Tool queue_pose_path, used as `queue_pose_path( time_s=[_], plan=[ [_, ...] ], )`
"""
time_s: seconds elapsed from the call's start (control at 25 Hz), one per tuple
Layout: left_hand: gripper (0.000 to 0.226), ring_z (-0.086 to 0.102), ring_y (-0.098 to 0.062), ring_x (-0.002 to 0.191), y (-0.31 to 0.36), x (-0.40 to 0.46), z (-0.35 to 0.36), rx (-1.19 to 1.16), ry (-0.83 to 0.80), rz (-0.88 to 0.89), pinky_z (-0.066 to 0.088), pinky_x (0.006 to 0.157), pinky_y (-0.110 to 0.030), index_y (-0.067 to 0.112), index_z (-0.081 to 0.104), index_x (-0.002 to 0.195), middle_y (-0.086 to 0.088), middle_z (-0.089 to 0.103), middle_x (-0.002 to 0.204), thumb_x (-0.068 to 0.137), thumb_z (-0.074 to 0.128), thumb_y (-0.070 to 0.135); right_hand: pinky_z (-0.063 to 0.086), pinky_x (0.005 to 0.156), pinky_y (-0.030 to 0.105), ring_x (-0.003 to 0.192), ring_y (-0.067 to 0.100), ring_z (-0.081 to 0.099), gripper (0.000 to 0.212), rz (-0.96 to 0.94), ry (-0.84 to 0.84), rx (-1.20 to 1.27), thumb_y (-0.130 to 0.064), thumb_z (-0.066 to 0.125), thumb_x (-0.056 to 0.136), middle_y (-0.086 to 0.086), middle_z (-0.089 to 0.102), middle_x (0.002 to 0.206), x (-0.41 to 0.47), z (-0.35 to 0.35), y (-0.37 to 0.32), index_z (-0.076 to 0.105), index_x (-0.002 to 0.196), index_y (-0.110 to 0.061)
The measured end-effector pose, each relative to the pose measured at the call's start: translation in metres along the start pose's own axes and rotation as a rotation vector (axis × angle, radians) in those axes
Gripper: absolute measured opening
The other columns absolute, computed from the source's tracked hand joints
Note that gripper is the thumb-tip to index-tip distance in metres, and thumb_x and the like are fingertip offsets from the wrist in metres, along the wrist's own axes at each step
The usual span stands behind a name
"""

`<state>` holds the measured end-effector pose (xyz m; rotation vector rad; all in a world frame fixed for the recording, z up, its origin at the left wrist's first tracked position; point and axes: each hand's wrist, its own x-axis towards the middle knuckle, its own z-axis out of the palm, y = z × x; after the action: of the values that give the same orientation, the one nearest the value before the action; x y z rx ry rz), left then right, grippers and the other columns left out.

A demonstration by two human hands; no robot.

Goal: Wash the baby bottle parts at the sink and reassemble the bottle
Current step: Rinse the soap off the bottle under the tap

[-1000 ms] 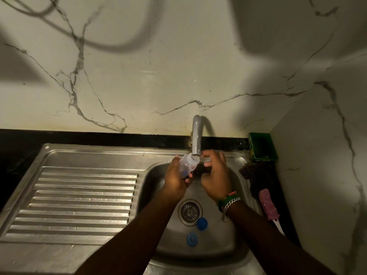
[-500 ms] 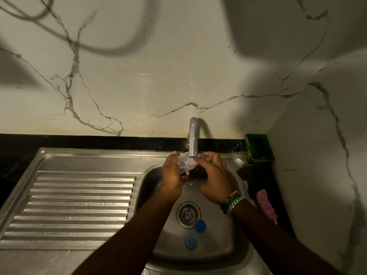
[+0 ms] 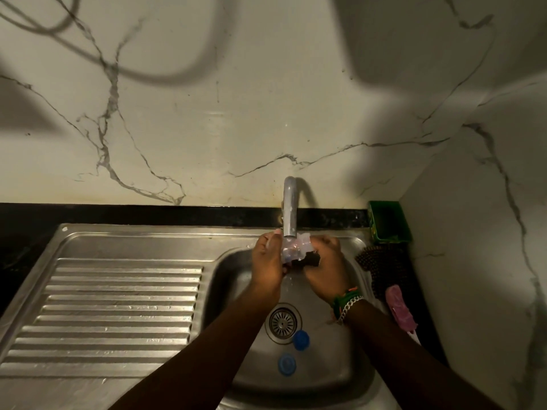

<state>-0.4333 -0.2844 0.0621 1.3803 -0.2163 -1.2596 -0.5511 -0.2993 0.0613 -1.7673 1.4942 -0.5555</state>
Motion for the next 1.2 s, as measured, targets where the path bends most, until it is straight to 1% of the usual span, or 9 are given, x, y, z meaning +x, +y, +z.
queue_pose_path(
  time_s=[0.12, 0.28, 0.44, 0.56, 0.64, 0.8, 0.92, 1.08, 1.2],
  plan=[
    [0.017, 0.071, -0.024, 0.092, 0.002, 0.005, -0.007, -0.069, 0.030, -0.014, 0.057, 0.069, -0.031, 0.022, 0.066, 0.106, -0.014, 0.070, 0.112, 0.105, 0.052, 0.032, 0.036, 0.091, 0.002, 0.125, 0.013, 0.045, 0.056, -0.094, -0.085, -0.020, -0.011, 0.077, 0.082, 0.000, 0.040, 0.140, -0.005, 0.003, -0.003, 0.058, 0.133, -0.024],
    [0.025, 0.068, -0.021, 0.079, 0.002, 0.009, -0.009, -0.074, 0.054, -0.138, 0.052, 0.058, -0.024, 0.016, 0.067, 0.108, -0.016, 0.072, 0.109, 0.101, 0.058, 0.038, 0.045, 0.105, 0.024, 0.127, 0.019, 0.046, 0.058, -0.075, -0.018, 0.006, -0.009, 0.077, 0.080, 0.000, 0.040, 0.137, 0.001, 0.005, -0.001, 0.060, 0.133, -0.025],
    [0.021, 0.069, -0.023, 0.095, 0.004, 0.009, -0.004, -0.054, 0.055, -0.111, 0.056, 0.071, -0.031, 0.020, 0.066, 0.112, -0.011, 0.070, 0.114, 0.103, 0.055, 0.036, 0.041, 0.094, 0.011, 0.122, 0.014, 0.045, 0.053, -0.027, -0.070, 0.090, -0.012, 0.075, 0.085, 0.001, 0.042, 0.134, -0.001, 0.004, -0.007, 0.058, 0.134, -0.022],
    [0.014, 0.072, -0.026, 0.097, -0.002, -0.001, -0.002, 0.078, -0.017, 0.055, 0.061, 0.074, -0.036, 0.022, 0.063, 0.107, -0.010, 0.070, 0.110, 0.106, 0.051, 0.029, 0.049, 0.100, 0.026, 0.119, 0.015, 0.053, 0.037, -0.051, 0.001, 0.137, -0.012, 0.075, 0.085, -0.002, 0.059, 0.123, -0.007, 0.002, -0.004, 0.068, 0.119, -0.024],
    [0.017, 0.073, -0.030, 0.098, 0.003, 0.002, -0.005, 0.073, -0.027, 0.136, 0.063, 0.080, -0.042, 0.017, 0.064, 0.107, -0.012, 0.072, 0.106, 0.105, 0.051, 0.029, 0.054, 0.087, 0.024, 0.108, 0.012, 0.061, 0.043, -0.068, -0.091, 0.271, 0.002, 0.070, 0.083, -0.008, 0.064, 0.113, -0.012, 0.001, -0.008, 0.067, 0.113, -0.029],
    [0.016, 0.072, -0.028, 0.093, -0.002, -0.006, -0.001, 0.208, -0.064, 0.257, 0.061, 0.070, -0.028, 0.007, 0.058, 0.114, -0.011, 0.070, 0.103, 0.105, 0.053, 0.019, 0.052, 0.061, 0.018, 0.079, 0.009, 0.068, 0.036, 0.241, -0.095, 0.682, 0.007, 0.058, 0.089, -0.004, 0.070, 0.092, -0.013, -0.006, -0.022, 0.068, 0.108, -0.021],
    [0.024, 0.073, -0.024, 0.094, 0.006, -0.003, -0.008, 0.147, -0.058, 0.285, 0.062, 0.072, -0.030, 0.015, 0.059, 0.123, -0.008, 0.071, 0.108, 0.100, 0.062, 0.022, 0.053, 0.063, 0.022, 0.072, 0.006, 0.068, 0.010, 0.418, 0.000, 0.892, -0.015, 0.061, 0.097, -0.004, 0.073, 0.086, -0.012, -0.008, -0.019, 0.070, 0.096, -0.019],
    [0.036, 0.074, -0.025, 0.099, 0.003, -0.003, -0.017, 0.216, -0.147, 0.228, 0.064, 0.076, -0.037, 0.021, 0.064, 0.121, -0.008, 0.072, 0.113, 0.088, 0.077, 0.019, 0.047, 0.055, 0.027, 0.058, 0.013, 0.057, 0.027, 0.538, 0.120, 0.847, -0.036, 0.067, 0.095, 0.007, 0.067, 0.074, 0.002, 0.010, -0.010, 0.072, 0.089, -0.011],
    [0.051, 0.073, -0.016, 0.099, 0.002, -0.008, -0.016, 0.315, -0.233, 0.281, 0.064, 0.074, -0.032, 0.019, 0.061, 0.124, -0.004, 0.071, 0.113, 0.079, 0.085, 0.013, 0.048, 0.059, 0.027, 0.064, 0.016, 0.059, 0.024, 0.751, 0.054, 1.094, -0.033, 0.063, 0.096, 0.010, 0.067, 0.086, 0.011, 0.032, -0.003, 0.069, 0.096, -0.010]
  ],
)
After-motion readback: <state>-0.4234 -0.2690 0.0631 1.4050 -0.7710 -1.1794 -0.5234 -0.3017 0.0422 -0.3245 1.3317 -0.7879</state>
